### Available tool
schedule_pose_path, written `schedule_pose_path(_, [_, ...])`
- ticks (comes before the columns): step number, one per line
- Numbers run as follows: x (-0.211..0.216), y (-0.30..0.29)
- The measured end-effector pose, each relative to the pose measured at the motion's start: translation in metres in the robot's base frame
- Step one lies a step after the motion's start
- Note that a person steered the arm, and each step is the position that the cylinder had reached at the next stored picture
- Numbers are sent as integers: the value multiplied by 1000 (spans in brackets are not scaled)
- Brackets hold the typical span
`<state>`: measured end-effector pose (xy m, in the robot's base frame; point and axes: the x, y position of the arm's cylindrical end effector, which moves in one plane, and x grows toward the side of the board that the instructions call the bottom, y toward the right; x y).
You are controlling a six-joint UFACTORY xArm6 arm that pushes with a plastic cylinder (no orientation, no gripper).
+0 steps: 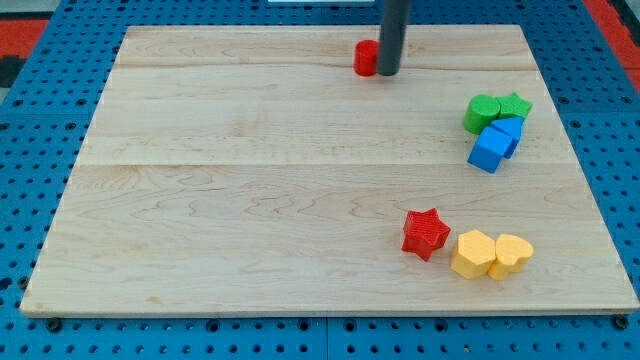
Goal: Move the red circle to the top center of the board
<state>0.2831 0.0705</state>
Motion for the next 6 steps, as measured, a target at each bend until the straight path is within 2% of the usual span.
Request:
schedule_pose_path(1, [0,-43])
schedule_pose_path(2, [0,-53])
schedule_pose_path(3, [10,13])
schedule_pose_path(4, [-7,37])
schedule_pose_path(5, [-29,0])
schedule_pose_path(6, [-28,-16])
